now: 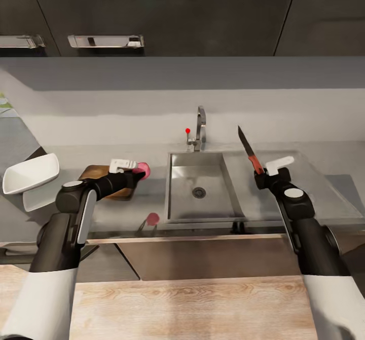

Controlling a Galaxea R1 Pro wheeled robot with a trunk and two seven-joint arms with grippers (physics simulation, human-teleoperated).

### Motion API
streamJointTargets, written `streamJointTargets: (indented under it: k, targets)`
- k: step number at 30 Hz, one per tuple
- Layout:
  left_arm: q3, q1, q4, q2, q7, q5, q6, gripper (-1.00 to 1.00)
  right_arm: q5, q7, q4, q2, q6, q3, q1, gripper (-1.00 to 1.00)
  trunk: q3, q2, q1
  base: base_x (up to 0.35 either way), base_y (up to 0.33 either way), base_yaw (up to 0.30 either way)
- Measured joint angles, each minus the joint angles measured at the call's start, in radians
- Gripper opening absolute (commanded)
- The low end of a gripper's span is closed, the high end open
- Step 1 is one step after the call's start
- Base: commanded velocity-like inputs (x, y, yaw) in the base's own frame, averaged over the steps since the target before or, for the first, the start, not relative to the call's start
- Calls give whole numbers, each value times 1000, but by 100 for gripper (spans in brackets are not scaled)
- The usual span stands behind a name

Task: In the kitchen, take the Vidalia onion out of the sink, dice it on the chopping board with the paring knife, put the diced onion into the bowl on the countertop, then place both the paring knife and the chopping board into the sink.

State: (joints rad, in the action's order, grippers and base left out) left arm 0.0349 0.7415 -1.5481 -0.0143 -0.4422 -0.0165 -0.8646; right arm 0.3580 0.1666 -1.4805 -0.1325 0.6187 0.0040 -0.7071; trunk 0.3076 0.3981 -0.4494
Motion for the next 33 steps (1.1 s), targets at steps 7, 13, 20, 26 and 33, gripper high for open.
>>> streamJointTargets:
  k: [7,13,20,26,33]
  targets:
    - [-1,0,-7,3,-1,1,-78,-100,3,-5,0,10,-3,44,4,-100,0,0,0,0,1,0]
    - [0,0,-8,2,-1,0,-89,-100,2,-4,0,10,-2,46,6,-100,0,0,0,0,49,0]
    - [0,0,-9,2,0,1,-90,-100,1,-3,0,10,-2,47,6,-100,0,0,0,0,271,0]
    - [-1,0,-8,2,0,1,-91,-100,0,-2,0,10,-2,47,6,-100,0,0,0,0,316,0]
    - [-1,0,-8,2,0,1,-90,-100,-1,-1,0,11,-2,47,6,-100,0,0,0,44,320,0]
